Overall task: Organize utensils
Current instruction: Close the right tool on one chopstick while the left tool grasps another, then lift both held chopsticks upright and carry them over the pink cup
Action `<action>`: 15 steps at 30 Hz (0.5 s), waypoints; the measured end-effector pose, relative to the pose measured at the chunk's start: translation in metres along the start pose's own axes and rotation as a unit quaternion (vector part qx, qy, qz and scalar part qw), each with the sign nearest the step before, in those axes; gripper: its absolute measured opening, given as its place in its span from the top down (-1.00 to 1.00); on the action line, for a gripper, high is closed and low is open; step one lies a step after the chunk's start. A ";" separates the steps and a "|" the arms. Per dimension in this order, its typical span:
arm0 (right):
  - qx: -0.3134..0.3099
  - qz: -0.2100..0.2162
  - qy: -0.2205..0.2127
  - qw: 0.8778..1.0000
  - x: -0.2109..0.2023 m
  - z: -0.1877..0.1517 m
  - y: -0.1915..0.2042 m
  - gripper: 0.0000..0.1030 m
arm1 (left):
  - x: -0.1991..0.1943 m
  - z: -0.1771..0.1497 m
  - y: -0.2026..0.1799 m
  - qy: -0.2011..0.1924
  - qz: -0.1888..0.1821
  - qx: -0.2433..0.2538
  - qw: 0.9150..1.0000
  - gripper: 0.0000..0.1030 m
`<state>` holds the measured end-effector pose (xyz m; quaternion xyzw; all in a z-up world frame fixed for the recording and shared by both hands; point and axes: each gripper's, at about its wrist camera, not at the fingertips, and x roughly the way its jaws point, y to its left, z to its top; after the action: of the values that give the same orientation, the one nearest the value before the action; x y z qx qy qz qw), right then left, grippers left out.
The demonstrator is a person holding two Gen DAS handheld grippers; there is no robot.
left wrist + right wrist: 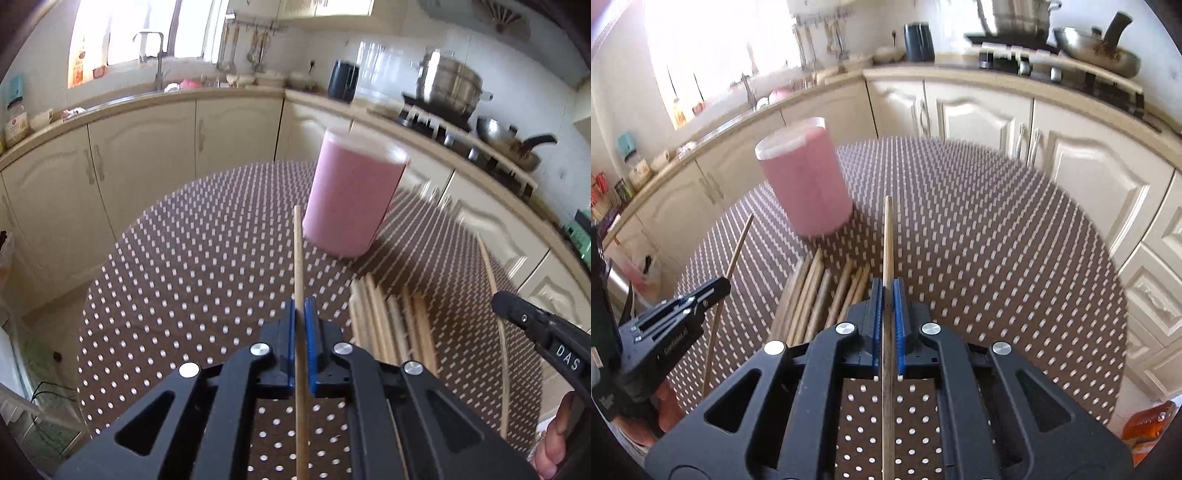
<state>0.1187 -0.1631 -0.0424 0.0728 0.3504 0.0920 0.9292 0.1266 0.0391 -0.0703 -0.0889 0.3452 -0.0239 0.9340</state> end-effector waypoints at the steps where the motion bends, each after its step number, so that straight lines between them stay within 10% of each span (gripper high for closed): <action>1: 0.000 -0.002 -0.007 1.000 -0.004 0.004 0.000 0.88 | -0.004 0.002 0.000 -0.009 -0.006 -0.004 1.000 0.89; 15: -0.020 -0.002 -0.096 0.995 -0.046 0.057 0.013 0.88 | -0.062 0.045 -0.007 -0.131 -0.041 -0.006 0.991 0.89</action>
<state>0.1213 -0.1648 0.0318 0.0622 0.2575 0.0897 0.9601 0.1092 0.0456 0.0043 -0.1109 0.2162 -0.0484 0.9688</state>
